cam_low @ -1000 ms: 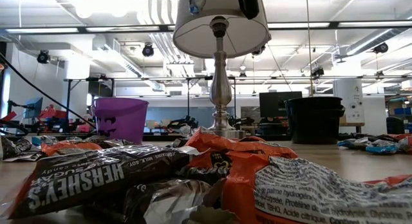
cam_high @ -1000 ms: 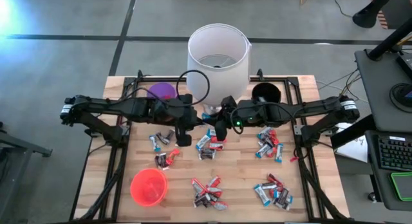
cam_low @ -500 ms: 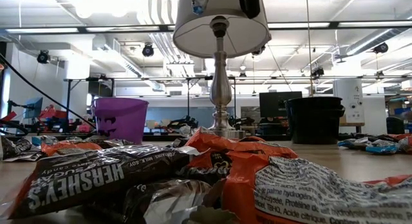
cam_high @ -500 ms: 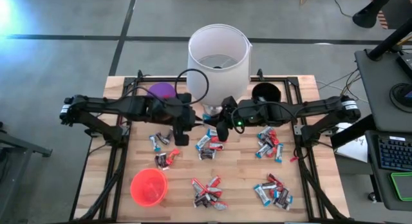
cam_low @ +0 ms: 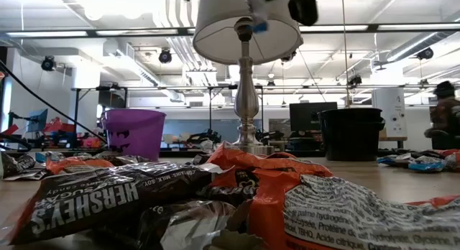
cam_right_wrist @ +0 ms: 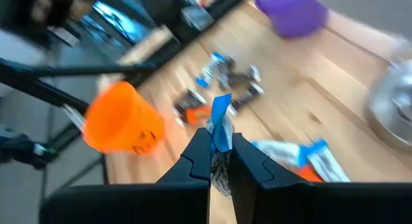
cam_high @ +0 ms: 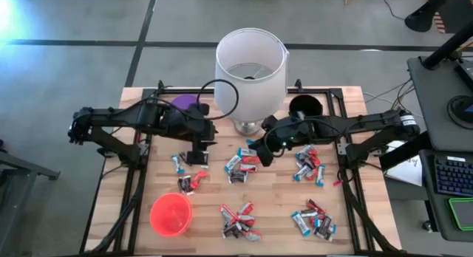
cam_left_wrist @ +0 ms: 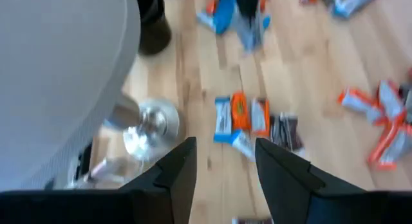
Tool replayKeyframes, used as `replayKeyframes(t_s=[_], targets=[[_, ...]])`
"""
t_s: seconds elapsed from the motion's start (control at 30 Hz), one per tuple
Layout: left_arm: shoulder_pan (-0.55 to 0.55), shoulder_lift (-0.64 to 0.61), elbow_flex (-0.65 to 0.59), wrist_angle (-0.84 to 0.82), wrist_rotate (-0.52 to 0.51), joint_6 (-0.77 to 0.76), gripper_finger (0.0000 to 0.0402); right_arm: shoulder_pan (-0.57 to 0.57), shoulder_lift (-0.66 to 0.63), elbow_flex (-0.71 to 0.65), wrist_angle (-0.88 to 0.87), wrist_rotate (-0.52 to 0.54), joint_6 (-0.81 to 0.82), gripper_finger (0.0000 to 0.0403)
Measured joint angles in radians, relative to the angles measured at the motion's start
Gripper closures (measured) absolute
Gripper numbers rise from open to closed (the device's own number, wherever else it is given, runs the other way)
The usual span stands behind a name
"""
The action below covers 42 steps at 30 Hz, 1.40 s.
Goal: Sort candy
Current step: Put the white chocolate into the black bin
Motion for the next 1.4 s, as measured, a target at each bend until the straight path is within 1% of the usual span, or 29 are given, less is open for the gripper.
replayKeyframes(t_s=[0.1, 0.3, 0.43, 0.57, 0.73, 0.9, 1.2, 1.3, 1.4], targets=[[0.0, -0.001, -0.001, -0.077, -0.001, 0.0, 0.0263, 0.0, -0.019, 0.0, -0.118, 0.002, 0.017, 0.039], [0.0, -0.001, -0.019, -0.173, -0.002, -0.023, 0.0271, -0.02, -0.054, 0.0, -0.392, 0.018, 0.028, 0.039], [0.001, -0.001, -0.03, -0.24, -0.002, -0.03, 0.0274, -0.06, -0.068, 0.0, -0.543, 0.038, 0.032, 0.039], [0.002, -0.001, -0.031, -0.279, -0.002, -0.053, 0.0274, -0.122, -0.077, 0.0, -0.652, 0.039, 0.008, 0.039], [0.004, -0.003, -0.031, -0.317, -0.002, -0.085, 0.0274, -0.227, -0.094, 0.0, -0.723, 0.039, -0.045, 0.039], [0.004, -0.005, -0.031, -0.342, -0.002, -0.117, 0.0274, -0.357, -0.116, 0.0, -0.766, 0.041, -0.131, 0.039], [0.004, -0.014, -0.031, -0.359, -0.001, -0.154, 0.0274, -0.641, -0.127, -0.001, -0.764, 0.038, -0.324, 0.039], [0.004, -0.014, -0.031, -0.359, 0.0, -0.155, 0.0274, -0.713, -0.121, -0.001, -0.761, 0.037, -0.368, 0.039], [0.004, -0.014, -0.031, -0.359, 0.0, -0.154, 0.0274, -0.76, -0.121, -0.001, -0.751, 0.037, -0.412, 0.039]])
